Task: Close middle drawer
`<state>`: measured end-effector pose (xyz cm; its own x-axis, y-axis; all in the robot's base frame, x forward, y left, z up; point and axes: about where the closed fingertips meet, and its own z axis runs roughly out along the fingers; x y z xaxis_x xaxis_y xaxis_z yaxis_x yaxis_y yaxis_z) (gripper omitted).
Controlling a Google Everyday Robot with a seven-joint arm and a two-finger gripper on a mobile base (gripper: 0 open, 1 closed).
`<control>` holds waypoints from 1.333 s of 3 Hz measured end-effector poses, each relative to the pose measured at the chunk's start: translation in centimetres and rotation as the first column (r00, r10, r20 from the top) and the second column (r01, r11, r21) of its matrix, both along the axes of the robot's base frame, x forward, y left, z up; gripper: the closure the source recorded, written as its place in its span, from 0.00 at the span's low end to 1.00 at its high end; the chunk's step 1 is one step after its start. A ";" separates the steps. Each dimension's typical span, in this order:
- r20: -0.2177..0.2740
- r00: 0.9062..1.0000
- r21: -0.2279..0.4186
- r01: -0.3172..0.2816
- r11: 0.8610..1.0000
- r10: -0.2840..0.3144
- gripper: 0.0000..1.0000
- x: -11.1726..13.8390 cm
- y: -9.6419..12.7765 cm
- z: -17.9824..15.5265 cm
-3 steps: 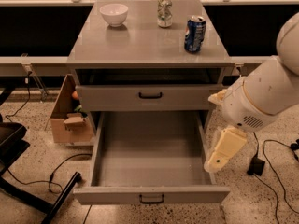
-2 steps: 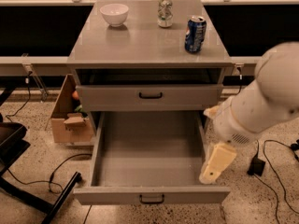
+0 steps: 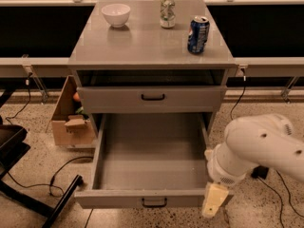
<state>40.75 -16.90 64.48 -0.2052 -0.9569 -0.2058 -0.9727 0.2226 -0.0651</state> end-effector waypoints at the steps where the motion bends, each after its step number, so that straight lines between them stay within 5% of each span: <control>1: -0.058 0.998 -0.034 0.026 0.999 -0.028 0.00 -2.4 -1.1 -6.0; 3: -0.154 0.982 -0.011 0.109 0.994 -0.109 0.39 -8.7 -0.6 -13.6; 4: -0.177 0.977 0.033 0.130 0.991 -0.122 0.62 -8.9 0.4 -17.9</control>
Offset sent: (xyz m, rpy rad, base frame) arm -0.1072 -0.0136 -0.1435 -0.0274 0.1758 -0.1383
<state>31.88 -16.53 46.55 -0.3598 -0.9118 -0.1979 -0.9323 0.3429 0.1151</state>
